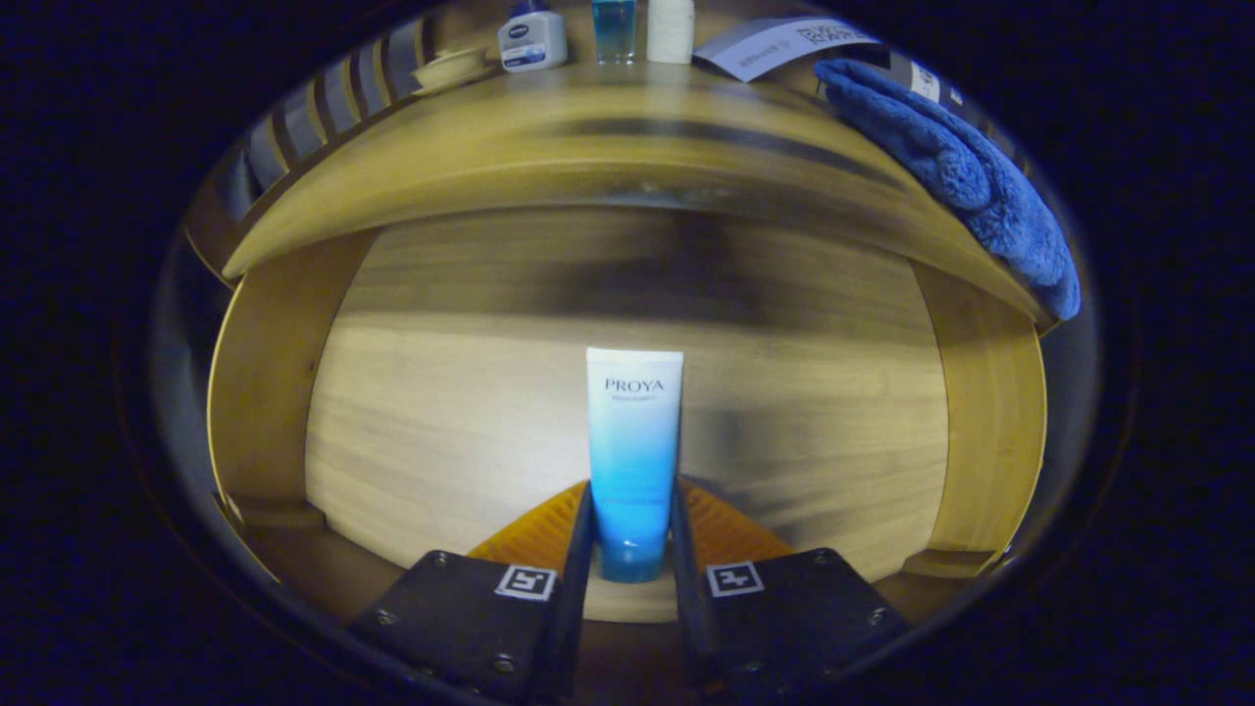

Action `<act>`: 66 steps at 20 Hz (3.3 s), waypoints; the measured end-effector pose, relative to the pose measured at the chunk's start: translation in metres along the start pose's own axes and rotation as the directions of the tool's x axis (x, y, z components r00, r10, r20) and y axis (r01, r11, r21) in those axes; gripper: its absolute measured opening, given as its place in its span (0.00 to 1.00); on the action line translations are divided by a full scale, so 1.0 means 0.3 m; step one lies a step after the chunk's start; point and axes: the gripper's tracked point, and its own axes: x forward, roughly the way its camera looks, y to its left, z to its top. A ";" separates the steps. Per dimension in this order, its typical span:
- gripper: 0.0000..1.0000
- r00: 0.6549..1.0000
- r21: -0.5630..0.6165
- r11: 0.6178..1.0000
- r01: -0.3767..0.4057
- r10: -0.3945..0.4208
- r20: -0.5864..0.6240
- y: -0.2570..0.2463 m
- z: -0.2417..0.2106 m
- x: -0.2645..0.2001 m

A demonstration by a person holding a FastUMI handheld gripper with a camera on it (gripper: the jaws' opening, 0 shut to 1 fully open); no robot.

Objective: Pull open the drawer, take out the items inside it, and place them on the countertop above the cabinet.

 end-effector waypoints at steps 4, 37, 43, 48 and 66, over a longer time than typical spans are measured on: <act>0.37 0.986 -0.021 1.000 -0.006 0.010 0.166 -0.010 0.050 -0.066; 0.37 0.719 0.099 0.992 -0.074 -0.016 0.695 0.046 0.545 -0.475; 0.37 0.765 0.122 0.990 -0.074 -0.023 0.644 0.068 0.588 -0.316; 0.37 0.774 0.132 0.986 -0.102 -0.005 0.633 0.100 0.614 -0.281; 0.99 0.646 0.054 0.999 -0.005 -0.038 0.763 0.133 0.365 -0.630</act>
